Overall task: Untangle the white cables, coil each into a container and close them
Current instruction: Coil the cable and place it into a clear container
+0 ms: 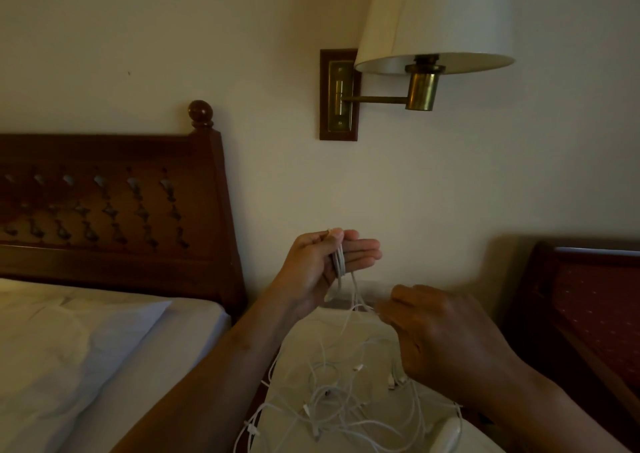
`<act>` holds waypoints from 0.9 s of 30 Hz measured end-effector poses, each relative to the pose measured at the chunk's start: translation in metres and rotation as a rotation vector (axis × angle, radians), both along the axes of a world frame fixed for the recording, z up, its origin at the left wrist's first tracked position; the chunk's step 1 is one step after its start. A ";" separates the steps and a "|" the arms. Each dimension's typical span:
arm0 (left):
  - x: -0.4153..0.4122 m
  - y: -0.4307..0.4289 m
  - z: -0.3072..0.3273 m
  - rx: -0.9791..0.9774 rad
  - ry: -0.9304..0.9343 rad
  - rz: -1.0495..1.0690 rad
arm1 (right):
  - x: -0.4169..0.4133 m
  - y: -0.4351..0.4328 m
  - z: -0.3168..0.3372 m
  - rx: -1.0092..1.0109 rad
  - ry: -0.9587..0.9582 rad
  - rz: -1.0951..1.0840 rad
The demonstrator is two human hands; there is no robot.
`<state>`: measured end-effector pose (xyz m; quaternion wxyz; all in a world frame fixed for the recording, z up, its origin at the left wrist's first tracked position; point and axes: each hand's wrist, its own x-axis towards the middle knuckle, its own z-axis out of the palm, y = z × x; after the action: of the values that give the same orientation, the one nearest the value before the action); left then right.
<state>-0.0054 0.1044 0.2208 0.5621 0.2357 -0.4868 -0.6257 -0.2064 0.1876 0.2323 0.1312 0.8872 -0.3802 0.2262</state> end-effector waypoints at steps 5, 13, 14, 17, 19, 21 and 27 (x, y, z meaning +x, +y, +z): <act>-0.007 0.002 -0.006 -0.026 -0.115 -0.038 | 0.001 0.000 -0.001 -0.028 -0.036 0.057; -0.016 0.011 -0.003 -0.116 -0.335 -0.046 | 0.006 -0.010 -0.002 -0.009 -0.180 0.190; -0.017 0.013 -0.005 -0.167 -0.446 -0.026 | 0.005 -0.013 -0.001 -0.005 -0.214 0.185; -0.018 0.020 -0.009 -0.207 -0.481 -0.097 | -0.005 -0.029 0.002 -0.032 -0.381 0.140; -0.016 0.024 -0.008 -0.180 -0.388 -0.189 | -0.010 -0.039 0.000 -0.030 -0.490 0.097; -0.013 0.025 -0.008 -0.190 -0.404 -0.191 | -0.010 -0.045 -0.003 -0.017 -0.548 0.084; -0.014 0.035 -0.014 -0.102 -0.207 -0.230 | 0.004 -0.049 -0.026 0.095 -0.865 0.128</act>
<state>-0.0197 0.1396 0.2065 0.4450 0.2128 -0.5968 -0.6329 -0.2021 0.1390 0.2060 -0.0954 0.7376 -0.3543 0.5668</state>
